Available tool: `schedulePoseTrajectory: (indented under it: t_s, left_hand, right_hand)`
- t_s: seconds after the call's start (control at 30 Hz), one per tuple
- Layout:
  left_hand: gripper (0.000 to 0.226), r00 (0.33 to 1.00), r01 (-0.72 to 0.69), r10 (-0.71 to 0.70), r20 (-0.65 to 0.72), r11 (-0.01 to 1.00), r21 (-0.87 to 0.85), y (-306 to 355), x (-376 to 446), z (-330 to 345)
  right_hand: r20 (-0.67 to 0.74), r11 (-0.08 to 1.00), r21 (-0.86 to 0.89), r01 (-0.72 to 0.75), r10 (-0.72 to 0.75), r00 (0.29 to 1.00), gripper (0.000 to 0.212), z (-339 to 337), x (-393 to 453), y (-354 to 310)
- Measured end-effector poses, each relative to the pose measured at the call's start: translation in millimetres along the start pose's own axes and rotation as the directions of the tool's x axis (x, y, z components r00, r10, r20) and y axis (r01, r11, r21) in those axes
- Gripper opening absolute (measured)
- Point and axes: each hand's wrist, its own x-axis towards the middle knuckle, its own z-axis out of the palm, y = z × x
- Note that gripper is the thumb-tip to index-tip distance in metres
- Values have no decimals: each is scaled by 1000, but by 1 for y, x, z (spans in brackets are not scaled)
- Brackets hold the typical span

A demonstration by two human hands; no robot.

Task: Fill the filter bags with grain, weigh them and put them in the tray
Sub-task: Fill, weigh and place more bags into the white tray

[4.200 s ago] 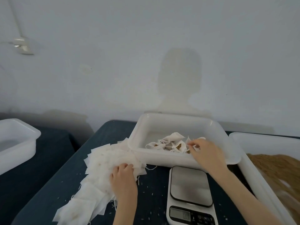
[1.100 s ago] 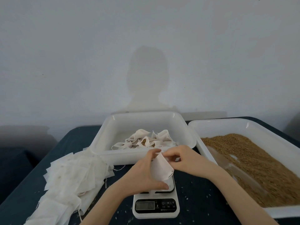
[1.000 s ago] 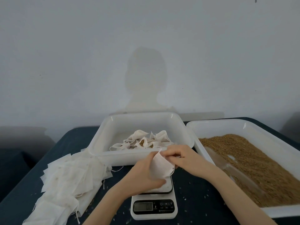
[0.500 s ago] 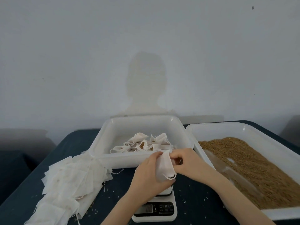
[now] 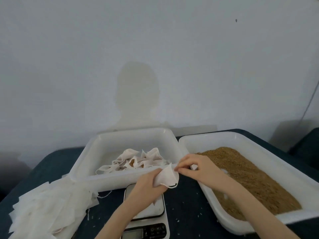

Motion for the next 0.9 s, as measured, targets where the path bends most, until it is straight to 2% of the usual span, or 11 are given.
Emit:
schedulePoseTrajectory:
  t_s: [0.1,0.17,0.23,0.3,0.33,0.4,0.43,0.53,0.6,0.7,0.9]
  left_hand:
    - [31,1000,0,0,20,1000,27,3,10,7]
    - [27,1000,-4,4,25,1000,18,6,16,13]
    - [24,999,-34,33,20,999,13,8,21,19]
    - [22,998,-58,58,28,998,4,11,25,25]
    - [21,997,-63,63,33,998,-1,12,27,29]
    - [20,998,-57,58,39,998,-7,15,29,35]
    - [20,998,-53,54,46,999,-7,15,30,38]
    - [19,997,-48,48,57,999,-2,17,32,43]
    - [20,997,-37,38,61,999,-6,17,31,44]
    - [25,997,-41,41,60,999,-10,13,29,42]
    - [19,999,-35,33,32,998,47,3,29,33]
  right_hand:
    - [-129,965,-189,-182,159,979,11,-28,-6,26]
    - [-195,821,-452,-348,290,937,15,-46,-15,48]
    - [-212,649,-614,-449,413,886,22,-58,-24,71]
    - [-133,529,-700,-481,564,815,39,-63,-32,91]
    - [-61,503,-719,-479,641,765,47,-64,-36,98]
    - [86,496,-729,-472,750,655,50,-62,-40,108]
    - [133,505,-726,-466,769,625,46,-61,-42,112]
    - [175,542,-700,-465,762,624,43,-57,-44,119]
    - [187,572,-636,-518,766,615,44,-58,-44,121]
    - [138,614,-551,-565,735,664,42,-68,-46,123]
    - [39,614,-594,-521,668,743,6,-121,-53,116]
